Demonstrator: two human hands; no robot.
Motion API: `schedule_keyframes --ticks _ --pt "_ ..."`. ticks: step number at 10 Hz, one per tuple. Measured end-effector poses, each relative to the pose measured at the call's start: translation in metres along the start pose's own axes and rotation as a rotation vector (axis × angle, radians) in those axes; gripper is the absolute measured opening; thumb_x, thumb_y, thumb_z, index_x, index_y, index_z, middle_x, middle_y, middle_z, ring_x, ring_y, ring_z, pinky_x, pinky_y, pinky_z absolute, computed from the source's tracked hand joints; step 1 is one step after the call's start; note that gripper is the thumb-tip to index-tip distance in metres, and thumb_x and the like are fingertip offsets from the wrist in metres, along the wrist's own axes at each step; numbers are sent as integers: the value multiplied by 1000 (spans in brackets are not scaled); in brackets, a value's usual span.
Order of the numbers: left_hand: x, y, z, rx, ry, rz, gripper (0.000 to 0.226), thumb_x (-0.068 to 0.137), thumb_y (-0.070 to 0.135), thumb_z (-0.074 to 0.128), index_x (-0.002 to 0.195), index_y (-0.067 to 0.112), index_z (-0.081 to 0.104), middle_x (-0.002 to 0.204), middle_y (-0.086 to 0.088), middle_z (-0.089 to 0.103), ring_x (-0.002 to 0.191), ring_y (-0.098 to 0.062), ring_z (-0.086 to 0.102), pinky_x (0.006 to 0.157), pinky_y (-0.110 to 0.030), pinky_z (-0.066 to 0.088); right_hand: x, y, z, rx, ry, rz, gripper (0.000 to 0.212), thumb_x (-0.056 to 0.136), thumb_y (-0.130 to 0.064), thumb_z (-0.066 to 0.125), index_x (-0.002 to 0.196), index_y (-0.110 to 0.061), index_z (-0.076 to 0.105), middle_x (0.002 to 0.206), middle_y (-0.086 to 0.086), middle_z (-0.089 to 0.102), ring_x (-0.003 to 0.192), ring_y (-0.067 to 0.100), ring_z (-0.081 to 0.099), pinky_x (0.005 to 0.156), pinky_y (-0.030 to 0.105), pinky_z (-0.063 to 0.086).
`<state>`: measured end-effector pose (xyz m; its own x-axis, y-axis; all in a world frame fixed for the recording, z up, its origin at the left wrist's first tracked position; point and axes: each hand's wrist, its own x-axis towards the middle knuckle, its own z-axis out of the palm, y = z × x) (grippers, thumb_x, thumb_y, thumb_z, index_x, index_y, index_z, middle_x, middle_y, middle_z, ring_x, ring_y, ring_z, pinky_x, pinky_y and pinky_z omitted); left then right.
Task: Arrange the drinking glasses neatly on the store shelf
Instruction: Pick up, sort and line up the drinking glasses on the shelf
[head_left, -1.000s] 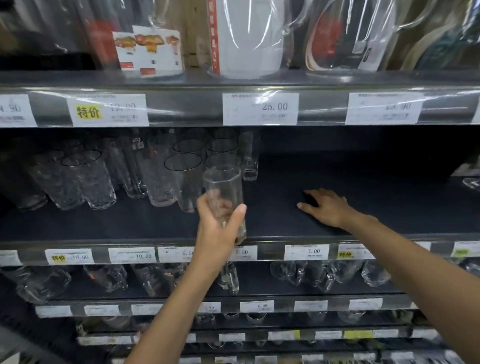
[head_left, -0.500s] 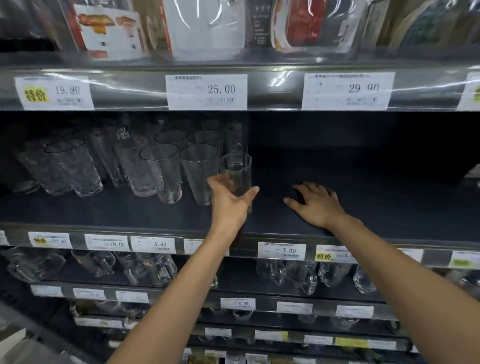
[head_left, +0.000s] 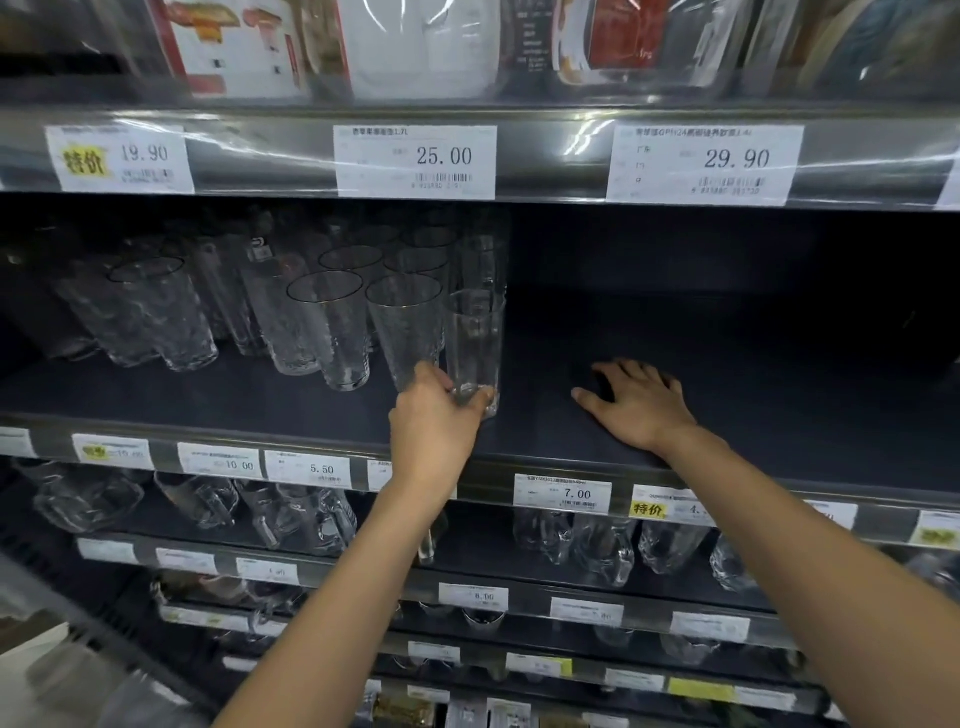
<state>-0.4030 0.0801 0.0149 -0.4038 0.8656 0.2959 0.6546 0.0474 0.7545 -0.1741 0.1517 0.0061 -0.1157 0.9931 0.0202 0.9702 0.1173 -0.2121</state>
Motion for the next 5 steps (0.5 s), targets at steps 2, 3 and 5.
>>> schedule_keyframes --ticks 2,3,5 --pt "15 10 10 0 -62 9 31 92 36 68 79 13 51 70 3 56 76 -25 59 67 -28 41 -1 -1 -2 1 -4 4 69 96 -68 30 153 -30 29 162 0 24 149 24 19 118 46 11" --pt "26 12 19 -14 -70 3 30 94 36 65 84 11 53 74 -2 59 83 -29 63 69 -30 42 -1 0 -2 2 -2 3 69 95 -68 31 153 -30 30 162 0 25 149 23 19 119 46 11" --pt "42 14 31 30 -108 -26 41 99 40 54 105 0 60 105 -20 68 103 -41 62 77 -35 44 0 1 0 10 4 1 69 95 -69 31 153 -31 30 162 0 25 149 23 19 119 46 11"
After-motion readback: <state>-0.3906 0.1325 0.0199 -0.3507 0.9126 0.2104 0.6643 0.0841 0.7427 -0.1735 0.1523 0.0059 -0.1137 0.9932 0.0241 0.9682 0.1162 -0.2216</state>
